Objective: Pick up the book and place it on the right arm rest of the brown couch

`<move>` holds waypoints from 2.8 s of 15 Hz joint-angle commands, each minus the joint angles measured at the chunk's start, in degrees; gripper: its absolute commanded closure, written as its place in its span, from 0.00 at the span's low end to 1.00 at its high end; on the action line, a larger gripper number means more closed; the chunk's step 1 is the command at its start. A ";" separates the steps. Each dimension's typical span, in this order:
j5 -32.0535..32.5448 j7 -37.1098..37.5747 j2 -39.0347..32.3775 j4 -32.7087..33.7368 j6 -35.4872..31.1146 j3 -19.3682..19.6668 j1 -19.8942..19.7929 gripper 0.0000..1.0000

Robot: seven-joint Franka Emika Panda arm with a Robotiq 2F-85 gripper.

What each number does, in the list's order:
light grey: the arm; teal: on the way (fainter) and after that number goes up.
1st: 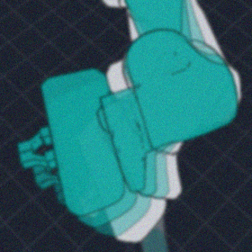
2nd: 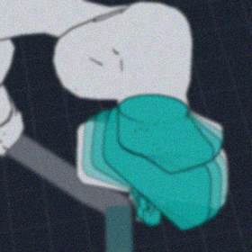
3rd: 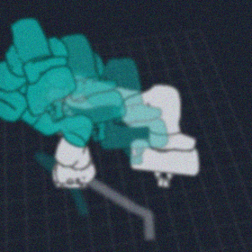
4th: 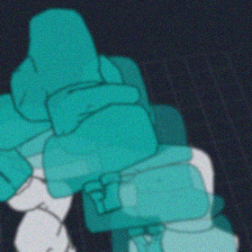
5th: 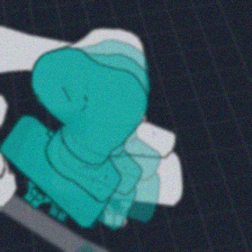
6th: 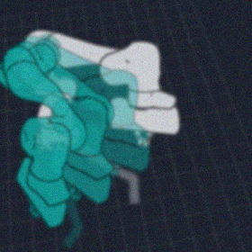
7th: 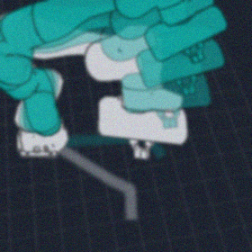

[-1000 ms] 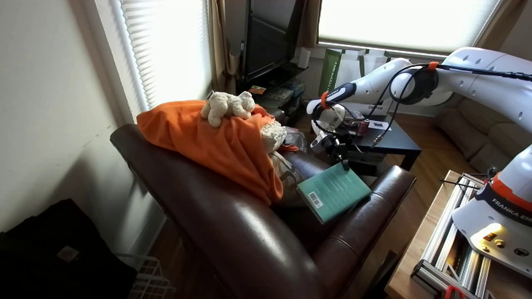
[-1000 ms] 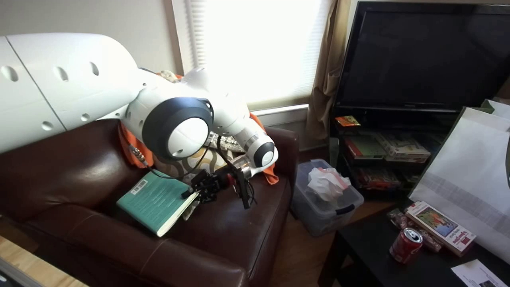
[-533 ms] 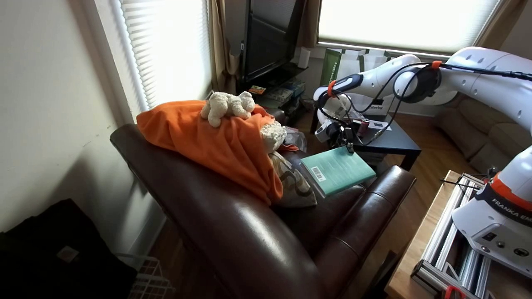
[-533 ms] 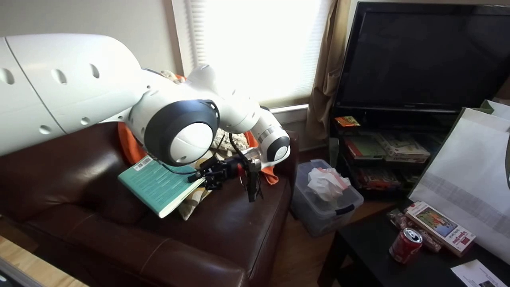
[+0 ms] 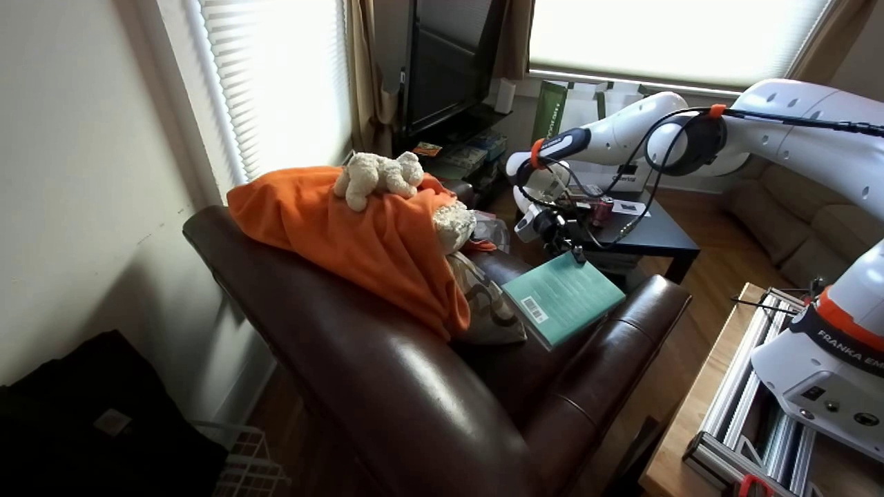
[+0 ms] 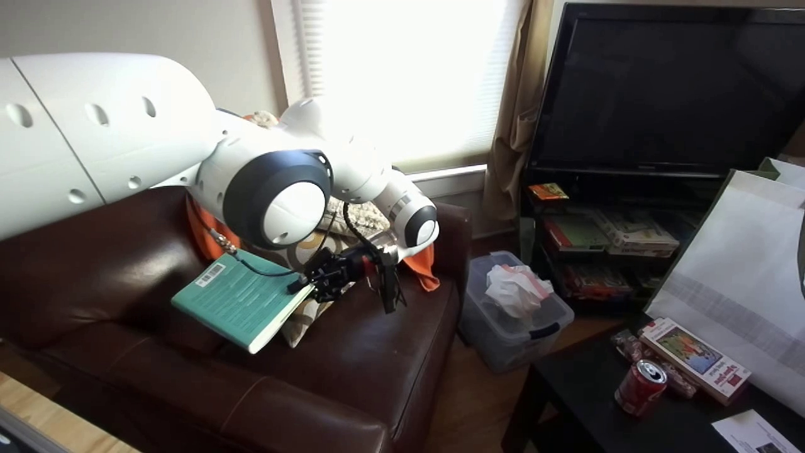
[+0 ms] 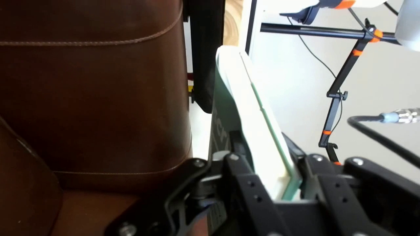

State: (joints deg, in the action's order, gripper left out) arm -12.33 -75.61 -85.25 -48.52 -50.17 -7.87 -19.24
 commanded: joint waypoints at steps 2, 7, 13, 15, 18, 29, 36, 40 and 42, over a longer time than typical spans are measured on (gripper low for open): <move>4.62 -6.45 -0.16 -2.33 1.12 0.49 3.86 0.93; 4.09 -5.71 0.63 -9.60 -1.75 0.84 3.67 0.93; 5.62 -7.10 2.08 -17.29 -6.84 2.00 3.02 0.93; 7.29 -8.76 2.53 -18.97 -7.49 2.10 3.36 0.93; 8.94 -9.96 3.30 -21.14 -7.94 2.04 3.67 0.93; 9.01 -8.77 2.75 -20.69 -9.04 1.86 4.64 0.93; 10.87 -8.79 3.88 -25.26 -11.37 1.90 8.93 0.93; 10.13 -7.92 4.15 -27.11 -12.11 2.26 9.76 0.45; 9.67 -7.69 4.59 -27.85 -12.46 2.51 9.42 0.39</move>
State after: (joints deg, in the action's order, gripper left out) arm -2.65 -83.58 -82.86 -73.03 -61.94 -5.82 -9.36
